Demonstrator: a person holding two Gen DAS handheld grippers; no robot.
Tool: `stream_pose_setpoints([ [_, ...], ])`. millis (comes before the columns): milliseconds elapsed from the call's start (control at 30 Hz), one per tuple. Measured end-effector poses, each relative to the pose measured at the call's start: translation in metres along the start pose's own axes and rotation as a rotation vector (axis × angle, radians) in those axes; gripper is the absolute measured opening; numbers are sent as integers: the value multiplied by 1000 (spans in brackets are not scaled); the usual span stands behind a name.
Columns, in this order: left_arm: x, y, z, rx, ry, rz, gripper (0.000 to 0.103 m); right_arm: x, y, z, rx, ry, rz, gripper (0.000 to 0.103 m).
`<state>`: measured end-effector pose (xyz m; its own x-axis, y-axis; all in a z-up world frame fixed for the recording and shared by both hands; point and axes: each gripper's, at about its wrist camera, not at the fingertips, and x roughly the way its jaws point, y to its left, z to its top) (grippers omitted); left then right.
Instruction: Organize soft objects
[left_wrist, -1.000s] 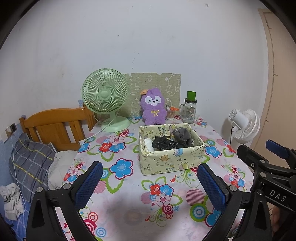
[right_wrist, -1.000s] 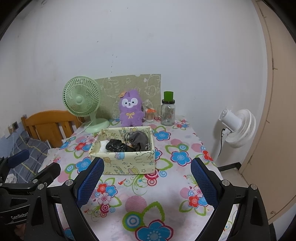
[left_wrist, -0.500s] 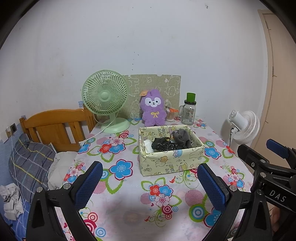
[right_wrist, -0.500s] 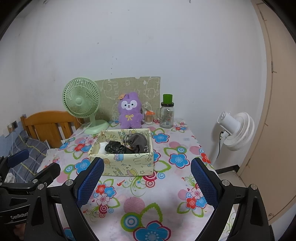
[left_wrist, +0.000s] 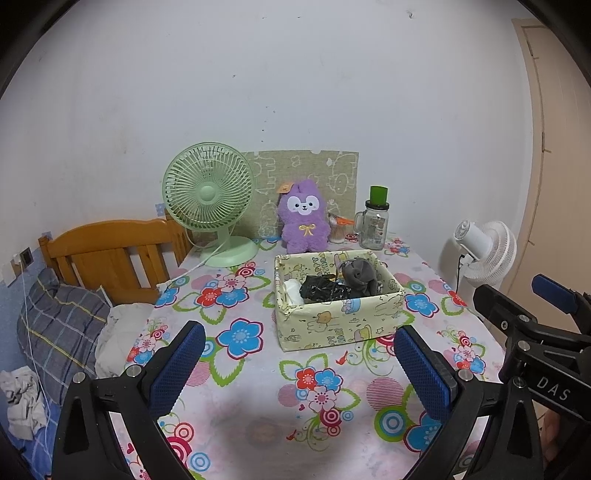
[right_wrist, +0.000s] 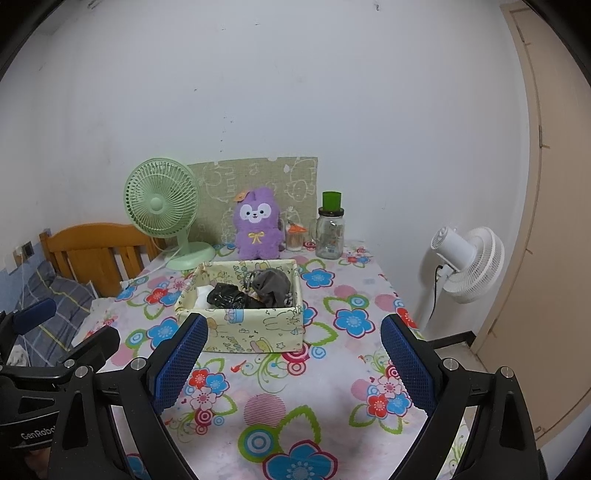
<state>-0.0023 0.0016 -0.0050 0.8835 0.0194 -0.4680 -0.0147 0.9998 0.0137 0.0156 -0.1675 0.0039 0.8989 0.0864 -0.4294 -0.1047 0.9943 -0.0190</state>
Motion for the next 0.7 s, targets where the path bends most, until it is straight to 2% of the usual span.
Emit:
stream_pose_setpoints([
  [700, 2, -2, 1, 0, -5, 10, 103, 4, -2, 0, 25, 18, 7, 96],
])
